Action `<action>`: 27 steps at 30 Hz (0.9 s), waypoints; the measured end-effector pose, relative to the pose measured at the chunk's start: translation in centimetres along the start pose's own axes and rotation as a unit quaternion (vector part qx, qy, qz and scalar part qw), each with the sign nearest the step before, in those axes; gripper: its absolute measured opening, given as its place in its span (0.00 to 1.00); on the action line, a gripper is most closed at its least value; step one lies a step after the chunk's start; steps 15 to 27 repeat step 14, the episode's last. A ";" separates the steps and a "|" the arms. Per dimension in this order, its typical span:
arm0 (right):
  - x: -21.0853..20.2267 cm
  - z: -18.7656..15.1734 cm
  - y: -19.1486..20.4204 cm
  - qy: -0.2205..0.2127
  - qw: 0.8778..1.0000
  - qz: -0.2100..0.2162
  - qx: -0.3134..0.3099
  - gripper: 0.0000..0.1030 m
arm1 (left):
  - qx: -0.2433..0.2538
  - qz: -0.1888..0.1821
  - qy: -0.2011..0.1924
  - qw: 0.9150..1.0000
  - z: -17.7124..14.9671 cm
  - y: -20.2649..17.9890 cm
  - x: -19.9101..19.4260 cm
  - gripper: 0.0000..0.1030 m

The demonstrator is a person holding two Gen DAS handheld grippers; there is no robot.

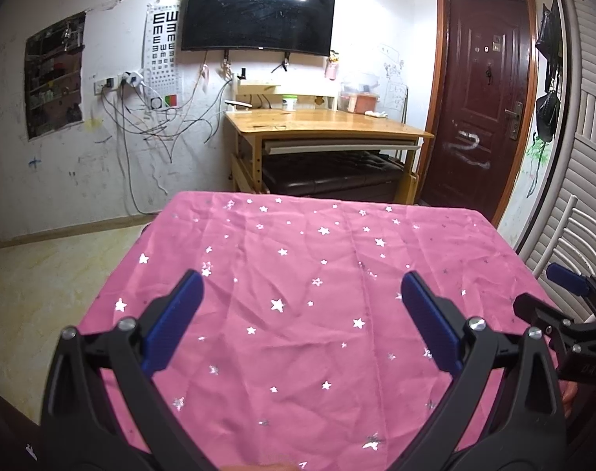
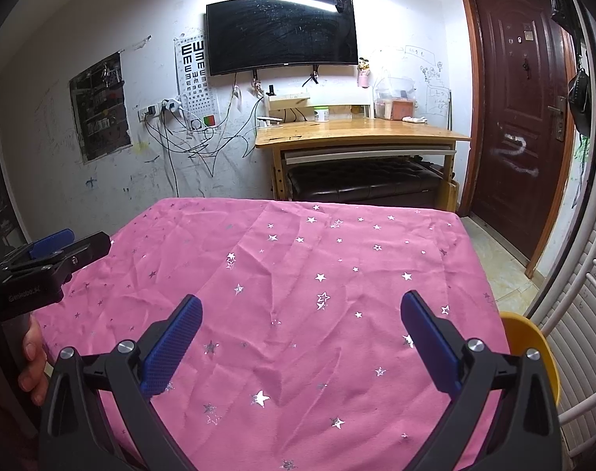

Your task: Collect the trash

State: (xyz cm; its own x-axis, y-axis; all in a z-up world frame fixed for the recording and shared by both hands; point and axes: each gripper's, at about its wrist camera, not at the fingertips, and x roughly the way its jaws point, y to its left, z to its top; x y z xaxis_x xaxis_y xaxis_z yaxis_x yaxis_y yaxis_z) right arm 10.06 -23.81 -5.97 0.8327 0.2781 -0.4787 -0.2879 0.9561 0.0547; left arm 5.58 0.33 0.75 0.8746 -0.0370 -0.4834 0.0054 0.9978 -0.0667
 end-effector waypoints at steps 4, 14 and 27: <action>0.0 0.0 0.0 -0.001 1.000 -0.001 0.001 0.92 | 0.002 -0.001 -0.004 1.000 -0.2 -0.2 -0.2 0.94; 0.0 -0.1 0.0 -0.001 1.000 0.000 0.001 0.92 | -0.001 -0.001 0.005 1.000 0.0 0.0 0.0 0.94; 0.0 -0.1 0.0 -0.001 1.000 0.000 0.001 0.92 | -0.001 -0.001 0.005 1.000 0.0 0.0 0.0 0.94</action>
